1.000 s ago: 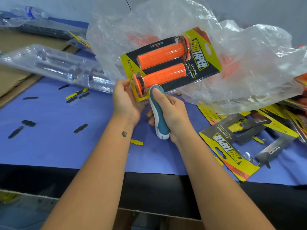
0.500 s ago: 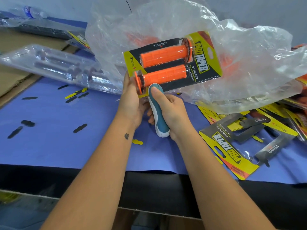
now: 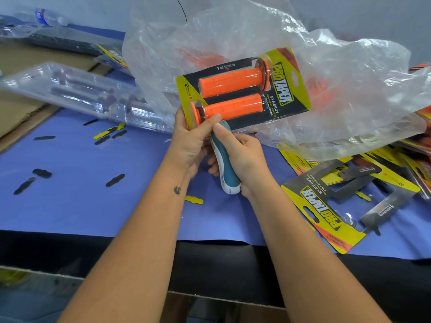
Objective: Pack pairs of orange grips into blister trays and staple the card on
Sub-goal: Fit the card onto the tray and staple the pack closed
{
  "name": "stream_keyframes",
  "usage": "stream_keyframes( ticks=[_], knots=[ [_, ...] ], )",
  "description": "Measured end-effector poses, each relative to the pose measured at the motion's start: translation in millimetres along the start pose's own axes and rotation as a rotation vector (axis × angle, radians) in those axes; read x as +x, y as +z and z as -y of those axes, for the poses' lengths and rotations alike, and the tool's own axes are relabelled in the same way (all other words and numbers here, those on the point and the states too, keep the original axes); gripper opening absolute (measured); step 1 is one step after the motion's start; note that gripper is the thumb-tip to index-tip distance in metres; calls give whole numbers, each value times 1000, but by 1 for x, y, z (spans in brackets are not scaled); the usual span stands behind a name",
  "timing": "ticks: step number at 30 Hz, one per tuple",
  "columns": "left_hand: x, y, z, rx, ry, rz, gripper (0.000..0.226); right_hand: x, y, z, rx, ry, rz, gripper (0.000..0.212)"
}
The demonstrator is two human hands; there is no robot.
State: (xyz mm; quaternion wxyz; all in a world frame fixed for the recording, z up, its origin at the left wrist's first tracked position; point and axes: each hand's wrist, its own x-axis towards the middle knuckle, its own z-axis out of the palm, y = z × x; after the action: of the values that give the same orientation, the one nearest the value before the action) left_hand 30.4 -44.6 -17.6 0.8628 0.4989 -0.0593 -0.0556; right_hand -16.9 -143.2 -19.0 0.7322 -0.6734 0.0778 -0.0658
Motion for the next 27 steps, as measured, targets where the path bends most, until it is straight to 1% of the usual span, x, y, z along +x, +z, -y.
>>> stream_keyframes(
  ticks=[4,8,10,11,13,15,18,21,24,26,27],
  knots=[
    [0,0,2,-12,22,2,35,-1,-1,-2,23,15,-14,56],
    [-3,2,6,34,18,15,32,0,-3,-4,38,-3,-4,52],
    [-4,1,6,34,-20,56,20,1,-5,-4,44,-8,18,52],
    [-5,0,5,7,-57,105,15,1,-5,-4,41,-2,29,54],
    [-7,-2,2,-75,-134,162,21,1,-7,-3,47,20,49,54],
    [-4,-5,-1,-138,-166,105,27,1,-10,-2,102,24,43,54],
    [2,-10,-3,-196,-157,-20,23,2,-15,-3,196,1,4,58],
    [3,-9,-3,-255,-159,-73,24,3,-18,-4,213,-6,-6,52],
    [3,-9,-2,-433,-129,-148,22,3,-18,-4,218,-7,-9,48],
    [6,-10,1,-572,-97,-220,16,4,-18,-4,227,6,-3,52],
    [6,-10,2,-587,-83,-245,11,4,-19,-4,220,13,-1,56]
  ],
)
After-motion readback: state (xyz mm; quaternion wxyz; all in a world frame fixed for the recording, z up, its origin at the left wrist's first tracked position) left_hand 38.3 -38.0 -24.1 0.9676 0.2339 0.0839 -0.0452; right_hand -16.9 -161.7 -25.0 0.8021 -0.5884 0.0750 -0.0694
